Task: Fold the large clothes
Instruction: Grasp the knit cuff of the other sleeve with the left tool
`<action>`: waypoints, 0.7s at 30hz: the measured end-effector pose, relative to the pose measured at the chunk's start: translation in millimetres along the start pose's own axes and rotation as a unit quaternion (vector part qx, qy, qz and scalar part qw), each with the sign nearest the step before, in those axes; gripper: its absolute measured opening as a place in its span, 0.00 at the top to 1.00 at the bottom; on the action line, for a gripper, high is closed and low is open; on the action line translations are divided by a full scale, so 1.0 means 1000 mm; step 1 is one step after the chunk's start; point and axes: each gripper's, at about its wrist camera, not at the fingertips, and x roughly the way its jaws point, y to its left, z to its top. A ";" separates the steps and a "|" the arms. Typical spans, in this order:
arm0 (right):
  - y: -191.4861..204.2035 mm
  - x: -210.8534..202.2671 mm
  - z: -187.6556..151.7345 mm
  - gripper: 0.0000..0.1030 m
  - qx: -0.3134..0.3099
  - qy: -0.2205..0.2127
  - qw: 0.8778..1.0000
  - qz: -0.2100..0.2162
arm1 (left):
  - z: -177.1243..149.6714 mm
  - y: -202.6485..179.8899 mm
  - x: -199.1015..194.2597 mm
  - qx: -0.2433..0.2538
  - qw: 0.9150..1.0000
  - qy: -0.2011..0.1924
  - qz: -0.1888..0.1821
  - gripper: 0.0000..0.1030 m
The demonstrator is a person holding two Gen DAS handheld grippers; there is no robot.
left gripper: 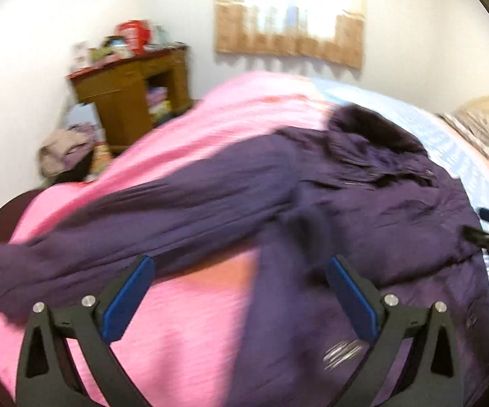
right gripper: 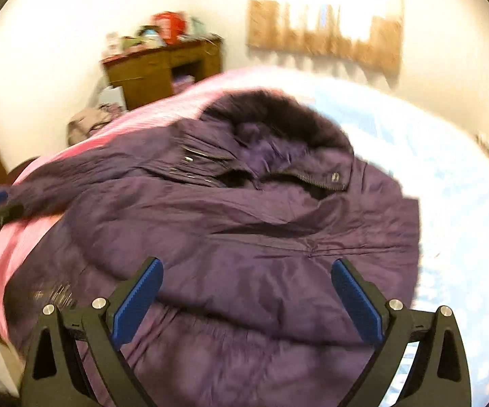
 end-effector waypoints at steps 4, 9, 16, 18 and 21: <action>0.011 -0.046 -0.008 0.03 -0.009 -0.032 0.999 0.012 | -0.024 0.108 -0.014 -0.097 0.991 0.002 0.091 0.00; 0.045 -0.069 -0.026 0.03 -0.027 -0.051 0.998 0.039 | -0.056 0.233 -0.017 -0.332 0.938 0.018 0.098 0.00; 0.094 -0.080 -0.049 0.03 -0.097 -0.061 0.992 0.056 | -0.072 0.284 0.012 -0.428 0.902 0.009 0.056 0.01; 0.100 -0.085 -0.053 0.03 -0.102 -0.069 0.990 0.062 | -0.075 0.282 0.026 -0.433 0.899 0.012 0.057 0.03; 0.099 -0.086 -0.056 0.03 -0.092 -0.073 0.991 0.065 | -0.079 0.282 0.046 -0.432 0.899 0.030 0.055 0.32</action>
